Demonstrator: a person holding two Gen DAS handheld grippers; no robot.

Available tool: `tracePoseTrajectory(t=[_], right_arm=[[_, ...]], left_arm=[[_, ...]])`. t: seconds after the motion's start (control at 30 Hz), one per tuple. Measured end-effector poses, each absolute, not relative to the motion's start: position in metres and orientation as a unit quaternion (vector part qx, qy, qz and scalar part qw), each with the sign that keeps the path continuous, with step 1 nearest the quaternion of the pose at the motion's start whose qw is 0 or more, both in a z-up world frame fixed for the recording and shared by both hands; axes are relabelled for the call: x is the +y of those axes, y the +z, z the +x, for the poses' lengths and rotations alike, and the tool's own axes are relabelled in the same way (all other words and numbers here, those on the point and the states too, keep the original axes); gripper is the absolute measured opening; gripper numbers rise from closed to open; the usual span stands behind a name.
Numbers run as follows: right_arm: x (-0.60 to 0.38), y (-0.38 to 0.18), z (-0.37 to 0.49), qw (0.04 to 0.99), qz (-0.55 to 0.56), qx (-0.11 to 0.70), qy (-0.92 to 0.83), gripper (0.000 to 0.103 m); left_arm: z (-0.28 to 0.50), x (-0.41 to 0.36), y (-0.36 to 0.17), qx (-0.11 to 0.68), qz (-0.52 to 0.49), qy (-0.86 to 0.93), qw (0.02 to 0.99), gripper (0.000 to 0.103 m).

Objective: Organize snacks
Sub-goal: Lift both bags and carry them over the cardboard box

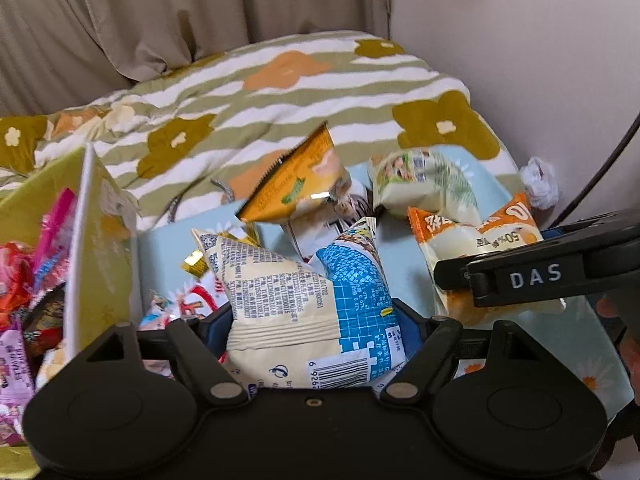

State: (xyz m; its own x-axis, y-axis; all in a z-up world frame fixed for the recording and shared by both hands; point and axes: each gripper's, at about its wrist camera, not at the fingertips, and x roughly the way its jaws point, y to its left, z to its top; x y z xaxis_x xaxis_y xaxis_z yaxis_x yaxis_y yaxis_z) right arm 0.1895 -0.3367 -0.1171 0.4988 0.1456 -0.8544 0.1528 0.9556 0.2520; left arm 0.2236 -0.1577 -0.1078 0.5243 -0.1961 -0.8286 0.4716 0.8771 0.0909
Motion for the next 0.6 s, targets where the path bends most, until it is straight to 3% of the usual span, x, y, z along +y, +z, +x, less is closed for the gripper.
tracePoseTrajectory(t=[0.6], right_arm=[[-0.242,-0.017,0.218,0.889,0.079,0.428,0.14,0.093]], left_arm=[[0.218,-0.054,-0.021,0.388,0.098,-0.054,0.915,0.081]])
